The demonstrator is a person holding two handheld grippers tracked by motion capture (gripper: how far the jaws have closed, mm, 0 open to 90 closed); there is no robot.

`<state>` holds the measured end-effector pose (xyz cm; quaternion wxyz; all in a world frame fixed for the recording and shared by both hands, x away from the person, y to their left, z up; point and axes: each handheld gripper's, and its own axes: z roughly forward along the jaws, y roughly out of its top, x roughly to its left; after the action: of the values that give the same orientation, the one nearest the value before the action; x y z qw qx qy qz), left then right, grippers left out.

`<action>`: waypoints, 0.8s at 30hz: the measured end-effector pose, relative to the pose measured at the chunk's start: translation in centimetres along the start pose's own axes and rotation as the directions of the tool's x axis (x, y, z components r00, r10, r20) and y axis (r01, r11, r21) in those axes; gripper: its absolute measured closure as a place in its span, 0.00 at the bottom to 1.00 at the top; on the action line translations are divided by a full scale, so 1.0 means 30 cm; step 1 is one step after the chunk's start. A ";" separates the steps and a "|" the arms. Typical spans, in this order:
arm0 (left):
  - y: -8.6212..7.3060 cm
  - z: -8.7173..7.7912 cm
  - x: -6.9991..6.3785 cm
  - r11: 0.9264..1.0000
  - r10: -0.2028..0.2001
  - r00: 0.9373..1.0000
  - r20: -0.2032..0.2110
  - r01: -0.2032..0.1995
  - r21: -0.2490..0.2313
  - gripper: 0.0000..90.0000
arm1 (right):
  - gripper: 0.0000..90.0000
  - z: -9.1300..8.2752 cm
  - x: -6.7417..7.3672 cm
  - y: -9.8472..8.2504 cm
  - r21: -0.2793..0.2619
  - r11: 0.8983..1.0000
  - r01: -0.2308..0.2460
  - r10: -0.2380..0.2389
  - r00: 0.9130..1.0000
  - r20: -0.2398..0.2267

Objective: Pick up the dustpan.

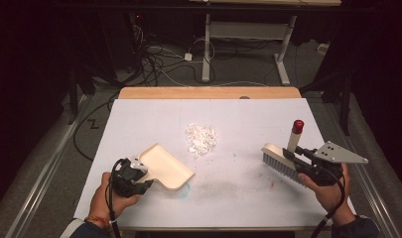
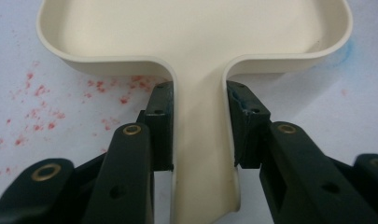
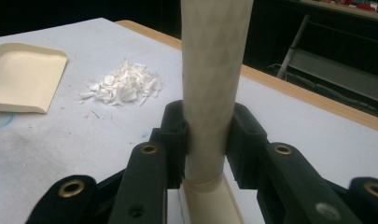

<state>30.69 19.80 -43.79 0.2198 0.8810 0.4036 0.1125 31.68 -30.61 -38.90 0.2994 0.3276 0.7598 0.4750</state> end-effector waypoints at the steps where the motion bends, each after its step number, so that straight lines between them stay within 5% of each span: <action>1: 0.001 0.001 -0.001 1.000 0.002 1.000 0.003 -0.002 0.001 0.71 | 0.79 0.002 0.000 0.000 0.002 1.000 -0.001 0.001 1.000 0.001; 24: 0.004 0.037 0.005 1.000 0.004 0.999 0.034 -0.004 0.010 0.71 | 0.79 0.025 0.003 0.002 0.007 1.000 -0.002 0.002 1.000 -0.019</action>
<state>31.29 19.52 -44.70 0.2218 0.8847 0.3985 0.0960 32.21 -30.14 -39.14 0.2907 0.3250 0.7639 0.4757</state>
